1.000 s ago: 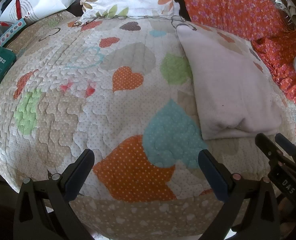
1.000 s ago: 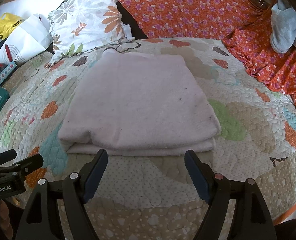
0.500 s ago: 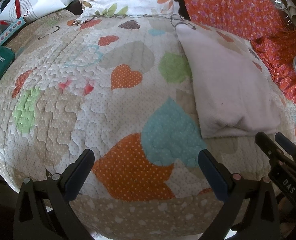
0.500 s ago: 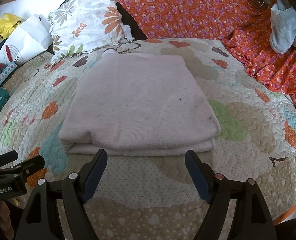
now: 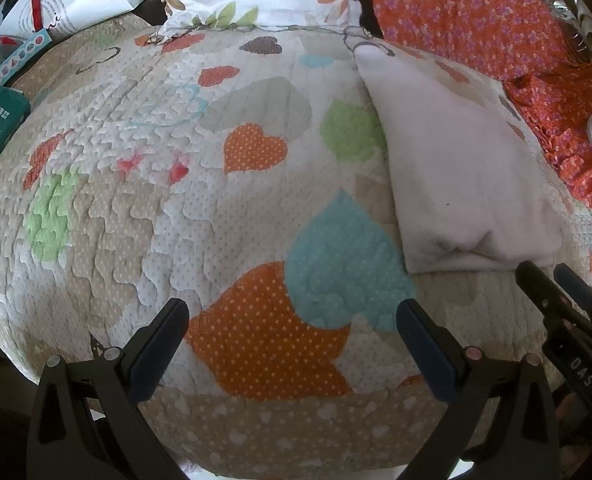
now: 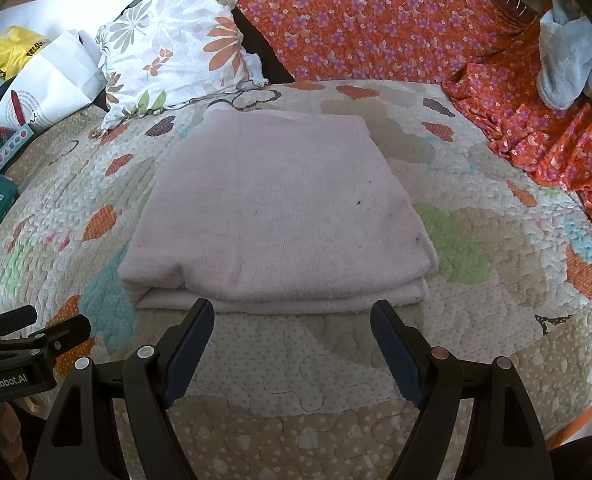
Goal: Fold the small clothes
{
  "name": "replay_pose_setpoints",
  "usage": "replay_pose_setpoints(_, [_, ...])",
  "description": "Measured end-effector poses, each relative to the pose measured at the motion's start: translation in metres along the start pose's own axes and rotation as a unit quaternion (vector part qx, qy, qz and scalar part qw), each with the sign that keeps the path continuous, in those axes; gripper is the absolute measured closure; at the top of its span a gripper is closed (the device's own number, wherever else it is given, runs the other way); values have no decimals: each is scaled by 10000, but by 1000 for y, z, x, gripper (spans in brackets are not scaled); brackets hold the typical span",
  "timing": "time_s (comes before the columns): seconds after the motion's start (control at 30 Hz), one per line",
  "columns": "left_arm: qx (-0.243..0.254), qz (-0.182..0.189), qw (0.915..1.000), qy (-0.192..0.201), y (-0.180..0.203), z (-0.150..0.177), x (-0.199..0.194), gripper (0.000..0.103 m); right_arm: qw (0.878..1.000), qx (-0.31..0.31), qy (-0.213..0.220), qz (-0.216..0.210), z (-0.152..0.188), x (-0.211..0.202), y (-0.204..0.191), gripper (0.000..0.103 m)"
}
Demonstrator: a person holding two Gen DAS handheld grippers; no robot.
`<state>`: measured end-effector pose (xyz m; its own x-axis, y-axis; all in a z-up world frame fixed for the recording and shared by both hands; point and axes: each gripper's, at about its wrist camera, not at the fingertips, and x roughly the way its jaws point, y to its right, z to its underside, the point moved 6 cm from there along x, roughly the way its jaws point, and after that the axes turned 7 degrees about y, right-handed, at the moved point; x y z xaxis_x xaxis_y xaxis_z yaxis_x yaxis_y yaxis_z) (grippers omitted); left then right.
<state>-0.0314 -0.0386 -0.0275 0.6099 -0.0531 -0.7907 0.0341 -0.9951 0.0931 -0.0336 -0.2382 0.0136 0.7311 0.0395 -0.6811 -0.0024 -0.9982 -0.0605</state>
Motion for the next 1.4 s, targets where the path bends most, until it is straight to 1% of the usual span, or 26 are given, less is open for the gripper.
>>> replay_pose_setpoints(0.93, [-140, 18, 9999, -48, -7, 3, 2, 0, 9999, -127, 94, 24, 0, -5, -7, 17])
replay_pose_setpoints(1.13, [-243, 133, 9996, 2, -8, 1, 0, 0, 9999, -143, 88, 20, 2, -4, -8, 17])
replay_pose_setpoints(1.4, [-229, 93, 9997, -22, -5, 2, 0, 0, 9998, -149, 87, 16, 2, -4, -8, 16])
